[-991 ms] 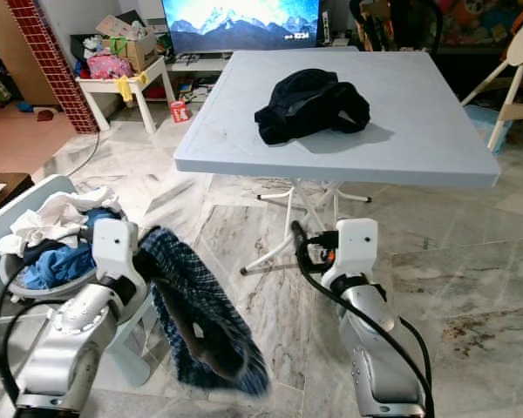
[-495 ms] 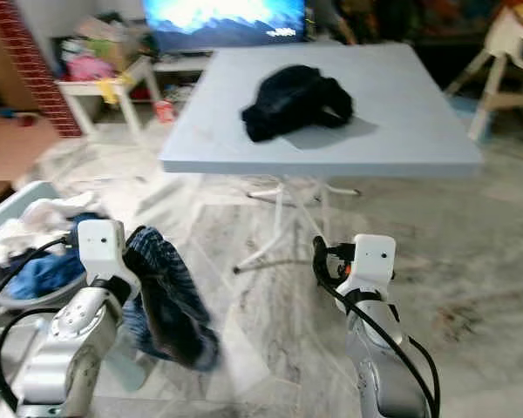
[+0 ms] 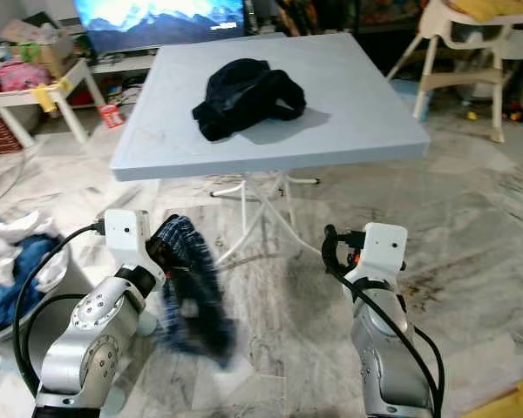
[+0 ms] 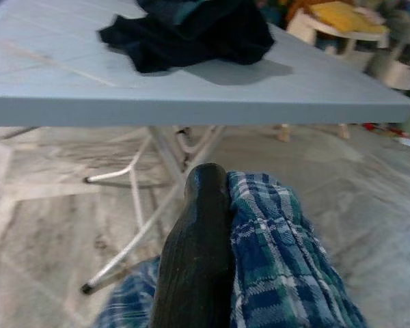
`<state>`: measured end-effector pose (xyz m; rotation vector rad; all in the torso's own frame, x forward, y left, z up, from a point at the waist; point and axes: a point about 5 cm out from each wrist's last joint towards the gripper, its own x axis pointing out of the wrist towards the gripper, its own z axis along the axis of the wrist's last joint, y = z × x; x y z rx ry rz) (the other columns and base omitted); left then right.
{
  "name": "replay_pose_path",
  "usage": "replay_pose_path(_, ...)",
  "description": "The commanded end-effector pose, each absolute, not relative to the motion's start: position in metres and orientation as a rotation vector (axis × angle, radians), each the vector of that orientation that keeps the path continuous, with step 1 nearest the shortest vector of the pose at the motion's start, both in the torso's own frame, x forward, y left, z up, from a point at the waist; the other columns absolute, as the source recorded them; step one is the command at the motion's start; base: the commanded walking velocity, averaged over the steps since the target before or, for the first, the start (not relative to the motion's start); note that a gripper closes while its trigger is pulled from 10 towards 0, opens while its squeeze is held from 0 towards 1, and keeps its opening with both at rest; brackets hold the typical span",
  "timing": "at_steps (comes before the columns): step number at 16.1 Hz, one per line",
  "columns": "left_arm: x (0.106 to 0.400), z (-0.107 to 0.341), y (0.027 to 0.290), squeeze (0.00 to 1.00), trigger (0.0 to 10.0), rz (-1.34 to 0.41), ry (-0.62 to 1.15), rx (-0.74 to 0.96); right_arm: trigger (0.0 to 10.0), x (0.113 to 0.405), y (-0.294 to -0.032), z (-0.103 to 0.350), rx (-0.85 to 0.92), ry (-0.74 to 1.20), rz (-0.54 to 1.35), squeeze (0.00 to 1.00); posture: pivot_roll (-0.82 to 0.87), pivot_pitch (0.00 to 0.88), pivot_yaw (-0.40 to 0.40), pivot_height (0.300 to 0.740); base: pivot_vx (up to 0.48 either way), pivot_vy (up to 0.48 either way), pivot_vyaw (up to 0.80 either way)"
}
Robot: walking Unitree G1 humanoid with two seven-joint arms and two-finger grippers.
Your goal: Hang hanger
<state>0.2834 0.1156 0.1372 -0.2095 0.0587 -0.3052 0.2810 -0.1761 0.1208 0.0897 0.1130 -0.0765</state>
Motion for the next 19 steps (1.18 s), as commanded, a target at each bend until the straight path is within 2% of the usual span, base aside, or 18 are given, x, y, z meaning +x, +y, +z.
replay_pose_path(1,0.2851,0.1369,0.1164,0.00,10.0,-0.308,0.066,-0.220,10.0,0.2812,-0.1730,0.1223,0.104,0.116,-0.057,0.00,-0.13,0.035,0.086,0.740,0.000,0.000,-0.77)
replay_pose_path(19,0.2842,0.1311,0.1094,0.00,10.0,-0.355,0.105,-0.246,10.0,0.2859,-0.1678,0.1238,0.091,0.110,-0.036,0.00,-0.13,0.030,0.087,0.740,0.248,0.000,-0.77)
